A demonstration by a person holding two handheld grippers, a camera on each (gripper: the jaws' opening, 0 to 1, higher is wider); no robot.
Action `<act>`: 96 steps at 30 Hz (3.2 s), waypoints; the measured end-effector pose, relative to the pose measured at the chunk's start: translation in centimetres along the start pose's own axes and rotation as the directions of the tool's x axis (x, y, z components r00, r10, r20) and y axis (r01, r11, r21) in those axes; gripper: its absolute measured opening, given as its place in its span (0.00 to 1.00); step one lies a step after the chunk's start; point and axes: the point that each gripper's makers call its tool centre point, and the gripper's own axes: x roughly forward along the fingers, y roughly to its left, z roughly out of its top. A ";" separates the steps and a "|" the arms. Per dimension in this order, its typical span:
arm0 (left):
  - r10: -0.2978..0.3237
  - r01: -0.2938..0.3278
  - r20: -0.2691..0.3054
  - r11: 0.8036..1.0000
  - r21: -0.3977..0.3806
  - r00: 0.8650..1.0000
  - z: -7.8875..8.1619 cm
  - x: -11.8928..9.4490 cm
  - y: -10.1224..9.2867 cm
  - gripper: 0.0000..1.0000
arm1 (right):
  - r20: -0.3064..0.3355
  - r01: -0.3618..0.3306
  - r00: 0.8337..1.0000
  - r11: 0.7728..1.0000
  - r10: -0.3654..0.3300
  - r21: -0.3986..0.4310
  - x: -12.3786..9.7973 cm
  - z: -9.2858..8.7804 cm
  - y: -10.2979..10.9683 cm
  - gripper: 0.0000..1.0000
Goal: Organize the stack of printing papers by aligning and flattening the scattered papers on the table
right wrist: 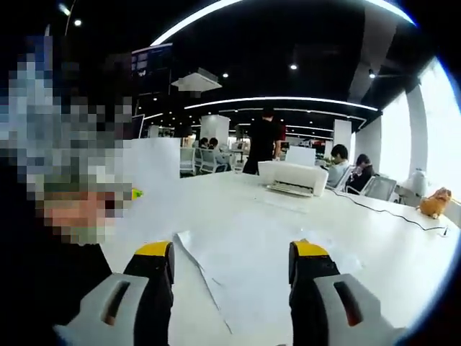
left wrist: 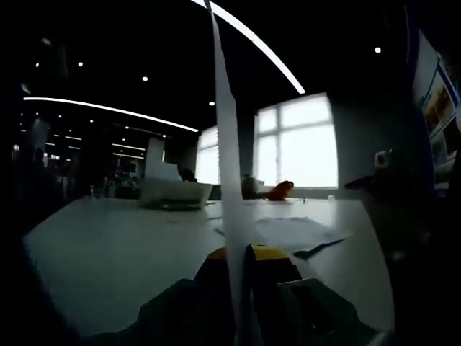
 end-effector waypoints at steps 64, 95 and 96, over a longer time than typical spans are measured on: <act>0.001 0.000 -0.036 1.000 0.024 0.999 -0.7 0.2 -0.1 0.06 | -0.120 0.018 0.993 1.000 -0.021 -0.024 7.3 -0.4 -4.2 0.59; -0.003 0.003 -0.036 1.000 0.022 0.999 -0.7 0.1 -0.2 0.06 | -0.247 0.005 0.969 0.997 -0.024 -0.075 11.6 -1.3 -6.8 0.59; -0.003 0.004 -0.036 1.000 0.022 0.999 -0.7 0.1 -0.2 0.06 | -0.250 0.005 0.968 0.997 -0.023 -0.075 11.8 -1.3 -6.9 0.59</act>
